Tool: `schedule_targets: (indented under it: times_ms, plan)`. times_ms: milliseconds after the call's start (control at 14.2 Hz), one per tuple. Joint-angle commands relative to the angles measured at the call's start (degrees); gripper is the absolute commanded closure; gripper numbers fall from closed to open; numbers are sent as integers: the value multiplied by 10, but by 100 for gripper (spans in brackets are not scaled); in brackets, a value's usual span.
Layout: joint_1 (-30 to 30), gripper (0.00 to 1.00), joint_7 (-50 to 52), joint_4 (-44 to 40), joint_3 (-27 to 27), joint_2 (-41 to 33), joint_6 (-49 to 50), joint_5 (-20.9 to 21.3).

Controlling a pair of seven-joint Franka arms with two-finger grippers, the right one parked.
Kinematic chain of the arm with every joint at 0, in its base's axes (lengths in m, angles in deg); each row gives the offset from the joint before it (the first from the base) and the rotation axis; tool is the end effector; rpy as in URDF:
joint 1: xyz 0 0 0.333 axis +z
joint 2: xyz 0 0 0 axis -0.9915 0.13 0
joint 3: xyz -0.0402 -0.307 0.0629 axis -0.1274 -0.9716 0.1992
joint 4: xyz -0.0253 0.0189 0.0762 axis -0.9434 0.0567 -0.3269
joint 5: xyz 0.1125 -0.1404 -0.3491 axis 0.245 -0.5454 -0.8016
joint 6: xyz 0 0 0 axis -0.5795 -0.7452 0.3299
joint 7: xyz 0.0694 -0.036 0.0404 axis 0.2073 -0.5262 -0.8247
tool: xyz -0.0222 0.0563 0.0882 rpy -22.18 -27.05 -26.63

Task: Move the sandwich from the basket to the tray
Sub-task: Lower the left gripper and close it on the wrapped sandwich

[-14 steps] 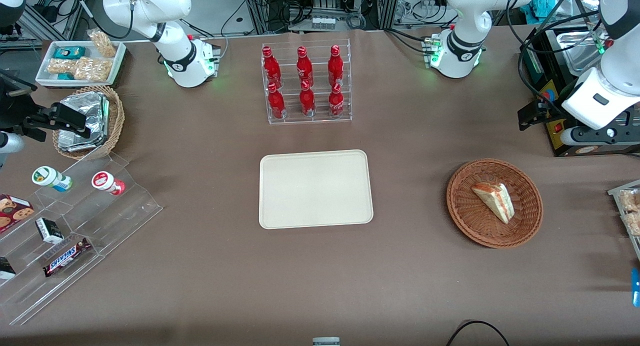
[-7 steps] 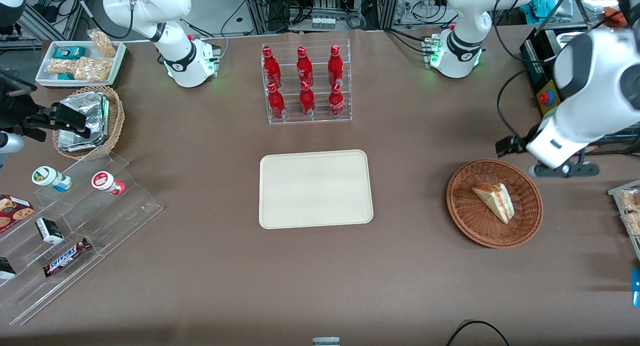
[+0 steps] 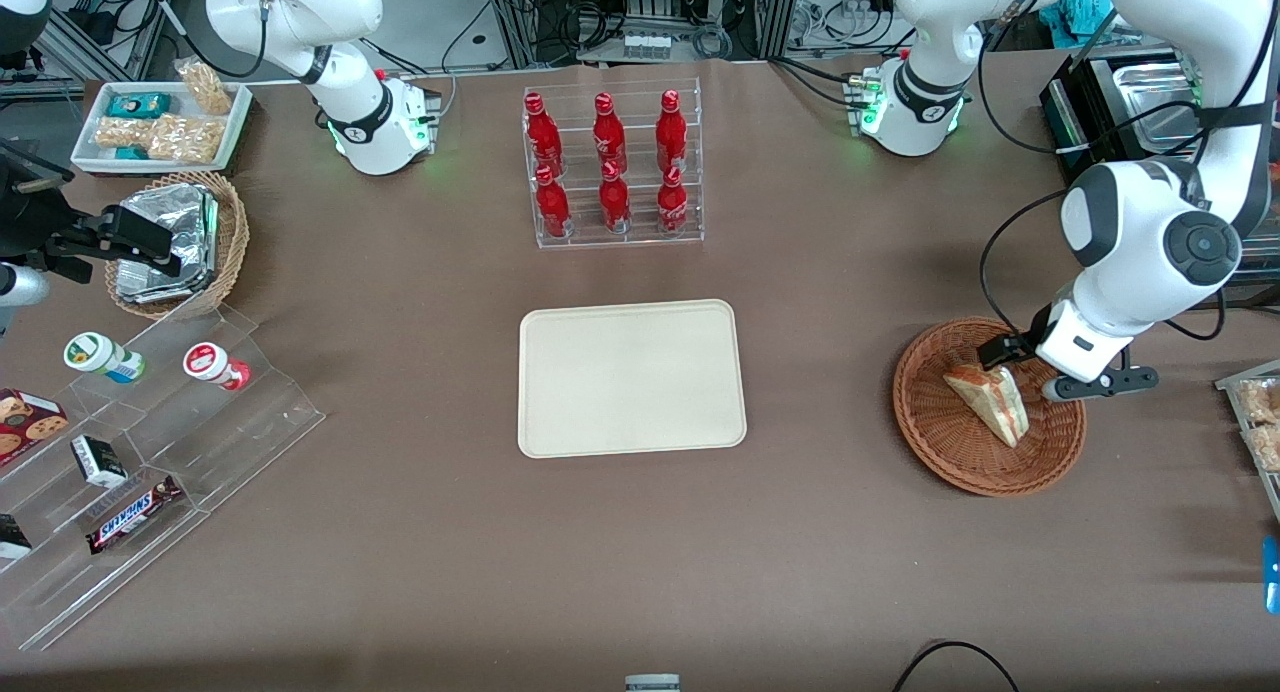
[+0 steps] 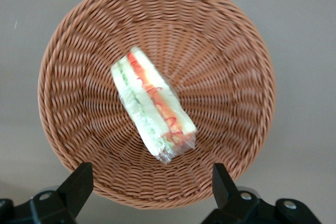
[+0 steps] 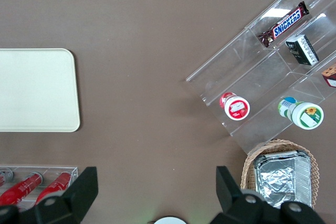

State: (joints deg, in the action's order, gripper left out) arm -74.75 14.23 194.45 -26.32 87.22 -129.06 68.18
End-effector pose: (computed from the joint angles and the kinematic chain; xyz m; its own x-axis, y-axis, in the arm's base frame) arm 0.5522 0.0102 0.3233 0.9726 0.2319 -0.0180 0.2318 -0.9727 -0.0061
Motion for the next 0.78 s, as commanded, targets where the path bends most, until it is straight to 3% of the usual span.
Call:
schedule_targets:
  times_ms: [0,282,565,635,706]
  plan:
    - [2,0,147,-1,-6,3,-13,3]
    - [2,0,293,-1,-6,34,-64,3]
    - [2,0,305,-1,-5,78,-94,6]
    - [2,16,306,-1,-5,91,-109,7]
    - [2,49,306,-1,-5,98,-117,7]
